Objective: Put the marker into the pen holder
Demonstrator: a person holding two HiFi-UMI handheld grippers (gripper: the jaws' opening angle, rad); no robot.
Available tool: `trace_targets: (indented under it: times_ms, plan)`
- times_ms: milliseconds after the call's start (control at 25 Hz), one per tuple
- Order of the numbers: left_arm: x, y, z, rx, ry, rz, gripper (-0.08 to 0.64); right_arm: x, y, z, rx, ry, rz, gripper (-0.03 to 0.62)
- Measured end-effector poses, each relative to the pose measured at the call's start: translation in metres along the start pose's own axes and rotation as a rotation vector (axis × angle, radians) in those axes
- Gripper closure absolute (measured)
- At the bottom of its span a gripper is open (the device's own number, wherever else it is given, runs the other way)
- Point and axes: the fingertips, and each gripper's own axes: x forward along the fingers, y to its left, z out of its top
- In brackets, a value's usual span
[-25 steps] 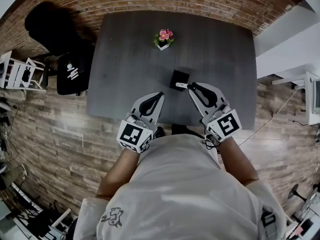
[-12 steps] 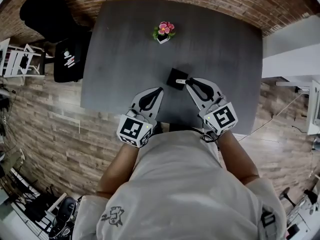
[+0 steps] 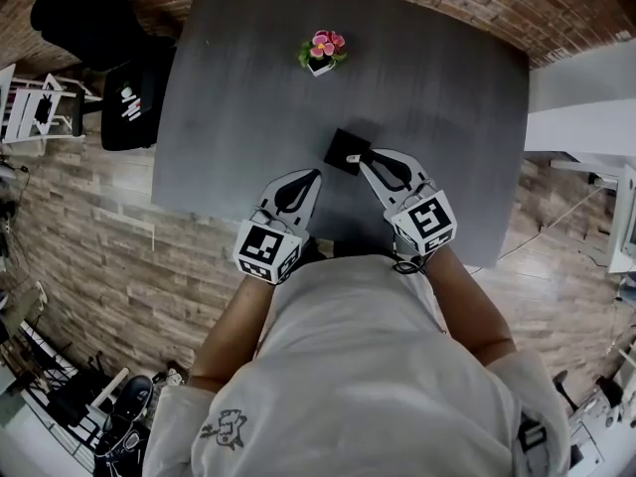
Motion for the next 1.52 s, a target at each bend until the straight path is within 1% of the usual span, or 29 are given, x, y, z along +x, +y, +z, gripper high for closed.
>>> trace_targets:
  times_ms: [200, 400, 760, 1320, 1520]
  plan:
    - [0.008, 0.005, -0.014, -0.005, 0.031, 0.007, 0.549, 0.009, -0.003, -0.019, 0.008, 0.032, 0.010, 0.518]
    - [0.013, 0.009, -0.027, -0.010, 0.063, 0.006, 0.549, 0.020, -0.004, -0.048, 0.029, 0.091, 0.015, 0.518]
    - [0.013, 0.012, -0.040, -0.024, 0.092, -0.003, 0.549, 0.033, -0.003, -0.084, 0.062, 0.180, 0.021, 0.517]
    - [0.009, 0.012, -0.048, -0.034, 0.108, -0.012, 0.549, 0.032, -0.003, -0.108, 0.088, 0.231, 0.017, 0.509]
    - [0.005, 0.012, -0.046, -0.028, 0.100, -0.013, 0.549, 0.031, -0.002, -0.104, 0.075, 0.230, 0.019, 0.480]
